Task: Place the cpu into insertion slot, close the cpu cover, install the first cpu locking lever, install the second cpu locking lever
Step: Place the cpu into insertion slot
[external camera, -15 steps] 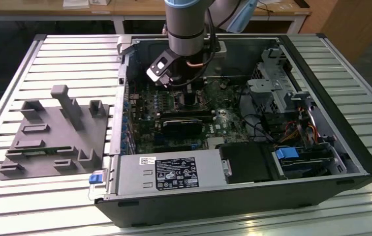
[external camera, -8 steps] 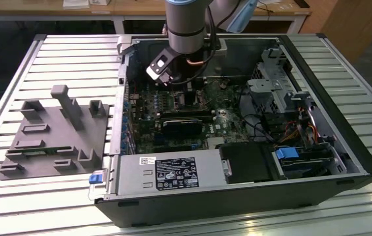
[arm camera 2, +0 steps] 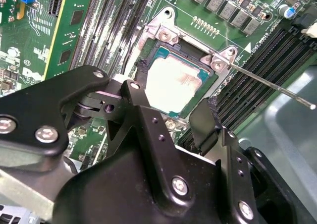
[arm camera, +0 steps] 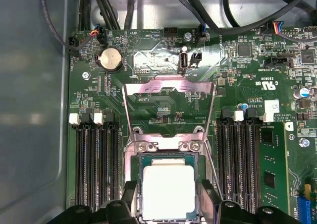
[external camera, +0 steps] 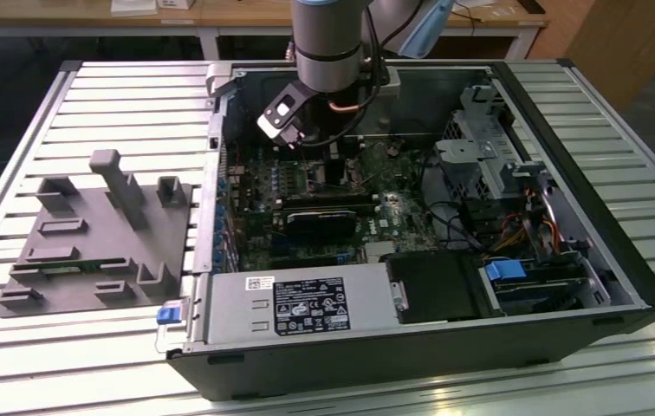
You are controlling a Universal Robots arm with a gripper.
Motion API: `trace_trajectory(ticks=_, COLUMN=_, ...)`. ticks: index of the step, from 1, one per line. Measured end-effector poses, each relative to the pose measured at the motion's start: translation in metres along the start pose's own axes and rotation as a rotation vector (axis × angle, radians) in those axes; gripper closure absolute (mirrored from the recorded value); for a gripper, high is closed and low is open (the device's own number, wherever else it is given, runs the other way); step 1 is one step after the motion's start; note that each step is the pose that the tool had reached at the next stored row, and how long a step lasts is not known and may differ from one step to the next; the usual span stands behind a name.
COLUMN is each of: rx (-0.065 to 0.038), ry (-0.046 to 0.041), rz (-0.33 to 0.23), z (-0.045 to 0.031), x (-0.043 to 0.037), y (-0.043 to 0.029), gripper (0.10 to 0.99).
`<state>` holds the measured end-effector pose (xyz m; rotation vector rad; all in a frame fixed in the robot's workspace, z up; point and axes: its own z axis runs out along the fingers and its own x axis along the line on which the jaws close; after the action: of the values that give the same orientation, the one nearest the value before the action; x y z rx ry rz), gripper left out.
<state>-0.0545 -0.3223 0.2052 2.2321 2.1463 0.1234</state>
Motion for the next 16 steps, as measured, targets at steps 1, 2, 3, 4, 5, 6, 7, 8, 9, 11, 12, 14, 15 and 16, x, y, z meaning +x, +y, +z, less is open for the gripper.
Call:
trace_trajectory(ticks=1, rx=0.000, ry=0.0000, rz=0.000, z=0.0000, x=0.0000, y=0.0000, gripper=0.475)
trace_trajectory(ticks=2, rx=0.000, ry=0.0000, rz=0.000, z=0.0000, x=0.0000, y=0.0000, gripper=0.475)
trace_trajectory(ticks=3, rx=0.000, ry=0.0000, rz=0.000, z=0.0000, x=0.0000, y=0.0000, gripper=0.475)
trace_trajectory(ticks=4, rx=0.000, ry=0.0000, rz=0.000, z=-0.0001, x=0.0000, y=0.0000, gripper=0.490)
trace_trajectory(ticks=5, rx=0.000, ry=0.0000, rz=0.000, z=-0.0001, x=0.0000, y=0.0000, gripper=0.553)
trace_trajectory(ticks=6, rx=0.000, ry=0.0000, rz=0.000, z=-0.0001, x=0.0000, y=0.0000, gripper=0.553)
trace_trajectory(ticks=7, rx=0.000, ry=0.0000, rz=0.000, z=-0.0001, x=0.0000, y=0.0000, gripper=0.616)
trace_trajectory(ticks=8, rx=0.000, ry=0.0000, rz=0.000, z=-0.0001, x=0.0000, y=0.0000, gripper=0.616)
trace_trajectory(ticks=9, rx=0.000, ry=0.0000, rz=0.000, z=-0.0002, x=0.0000, y=0.0000, gripper=0.675)
trace_trajectory(ticks=11, rx=0.000, ry=0.0000, rz=0.000, z=-0.0002, x=0.0000, y=0.0000, gripper=0.788)
trace_trajectory(ticks=12, rx=0.000, ry=0.0000, rz=0.000, z=-0.0002, x=0.0000, y=0.0000, gripper=0.788)
trace_trajectory(ticks=14, rx=0.000, ry=0.0000, rz=0.000, z=-0.0002, x=0.0000, y=0.0000, gripper=0.906)
trace_trajectory(ticks=15, rx=0.000, ry=0.0000, rz=0.000, z=-0.0003, x=0.0000, y=0.0000, gripper=0.906)
trace_trajectory(ticks=16, rx=0.000, ry=0.0000, rz=0.000, z=-0.0003, x=0.0000, y=0.0000, gripper=0.965)
